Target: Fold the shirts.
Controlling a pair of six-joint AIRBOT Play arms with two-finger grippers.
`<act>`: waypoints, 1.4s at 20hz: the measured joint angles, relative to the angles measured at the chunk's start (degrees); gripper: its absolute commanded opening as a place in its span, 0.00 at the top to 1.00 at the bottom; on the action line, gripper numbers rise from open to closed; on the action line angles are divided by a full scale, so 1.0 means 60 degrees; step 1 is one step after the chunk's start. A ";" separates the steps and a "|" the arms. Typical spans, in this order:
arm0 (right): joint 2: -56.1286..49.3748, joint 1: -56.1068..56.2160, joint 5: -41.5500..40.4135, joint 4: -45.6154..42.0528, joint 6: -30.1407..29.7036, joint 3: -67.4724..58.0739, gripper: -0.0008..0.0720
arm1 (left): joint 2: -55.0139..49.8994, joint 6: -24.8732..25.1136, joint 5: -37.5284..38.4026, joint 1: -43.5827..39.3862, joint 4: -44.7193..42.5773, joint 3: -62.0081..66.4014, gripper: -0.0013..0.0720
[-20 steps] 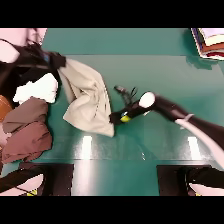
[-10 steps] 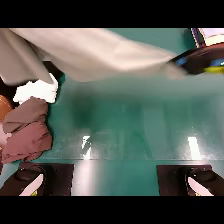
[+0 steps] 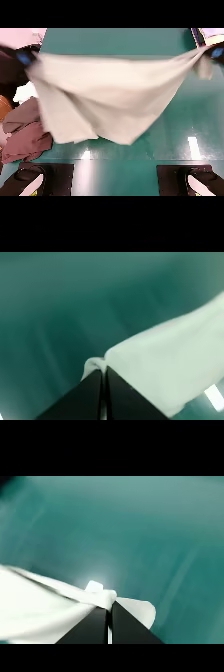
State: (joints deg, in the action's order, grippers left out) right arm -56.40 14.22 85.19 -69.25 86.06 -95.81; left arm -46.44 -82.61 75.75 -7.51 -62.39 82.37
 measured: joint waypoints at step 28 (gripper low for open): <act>-0.0583 -0.0055 -0.0987 0.0029 -0.0007 0.4018 0.97 | -0.5971 0.0998 -0.3064 0.0004 -0.1351 -0.2841 0.26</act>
State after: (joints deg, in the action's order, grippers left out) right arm -59.90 13.89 79.26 -69.08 86.02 -71.70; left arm -82.26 -76.62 57.36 -7.49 -70.50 65.32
